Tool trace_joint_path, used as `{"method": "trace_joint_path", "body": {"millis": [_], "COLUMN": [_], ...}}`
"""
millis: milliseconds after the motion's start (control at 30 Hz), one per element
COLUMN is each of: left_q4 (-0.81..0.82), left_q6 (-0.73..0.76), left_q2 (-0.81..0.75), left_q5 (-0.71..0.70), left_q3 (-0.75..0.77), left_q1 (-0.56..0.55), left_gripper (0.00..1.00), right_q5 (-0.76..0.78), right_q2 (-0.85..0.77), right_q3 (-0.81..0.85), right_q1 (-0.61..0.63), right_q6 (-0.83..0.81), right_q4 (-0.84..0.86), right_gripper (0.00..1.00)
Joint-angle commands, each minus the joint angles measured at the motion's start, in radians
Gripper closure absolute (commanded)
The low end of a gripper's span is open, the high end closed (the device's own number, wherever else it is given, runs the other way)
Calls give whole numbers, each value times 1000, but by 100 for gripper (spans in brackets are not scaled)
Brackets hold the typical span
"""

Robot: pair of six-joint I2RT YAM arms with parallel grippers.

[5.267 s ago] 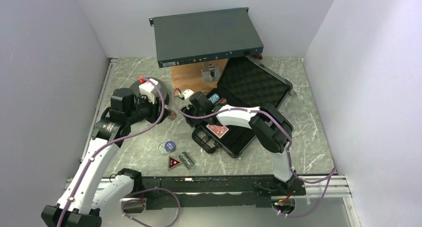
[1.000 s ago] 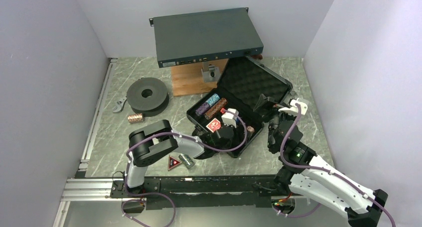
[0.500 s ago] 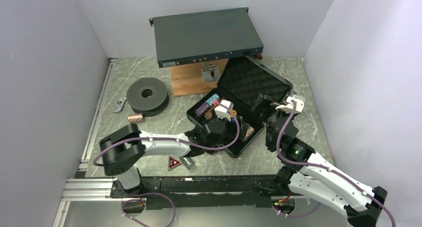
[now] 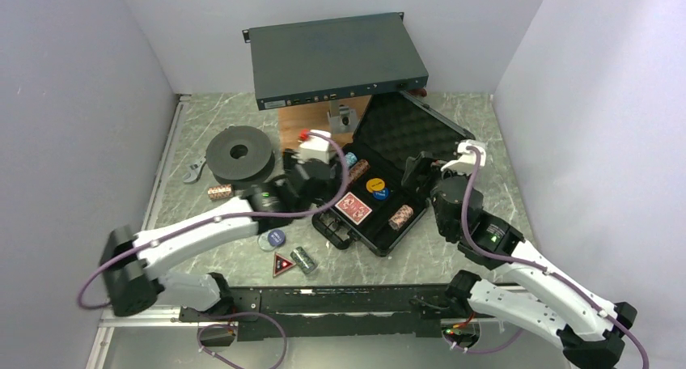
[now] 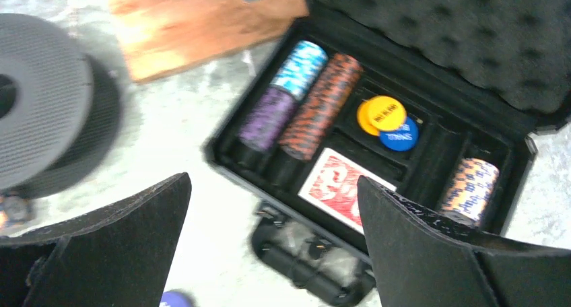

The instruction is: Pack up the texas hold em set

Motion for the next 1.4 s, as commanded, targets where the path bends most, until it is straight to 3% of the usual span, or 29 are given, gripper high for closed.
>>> {"method": "trace_joint_path", "body": {"millis": [0,100,267,367,467,733,867,1100,1367], "left_q4": [-133,-199,-330,-298,-259,-208,-219,-211,-209], "left_q6": [81,130,242,326,360,400,399,402,395], "left_q2": [-258,-362,-410,-438,-455,-503,-516,-564,-587], "left_q5": [217,299,358,287,337,380,306,245,210], "left_q3": [-68,-62,19,-17,-75,-140,-149,-169,-180], "left_q1": [155,262,396,449,530,596,602,605,611], "left_gripper": [1,1,1,1,1,1,1,1,1], "right_q5": [-147,-215,-411,-495,-570,-619,-649,-598,-514], "right_q2": [38,78,145,210,258,301,352,410,528], "right_q3": [33,43,22,31,27,-26,-45,-72,-75], "right_q1": [-3,-4,-5,-5,-5,-5,-5,-5,-12], "right_q6": [58,77,68,85,94,114,121,153,210], "right_q4": [-176,-241,-248,-273,-280,-269,-258,-262,-282], "right_gripper": [14,18,30,37,44,70,81,87,86]}}
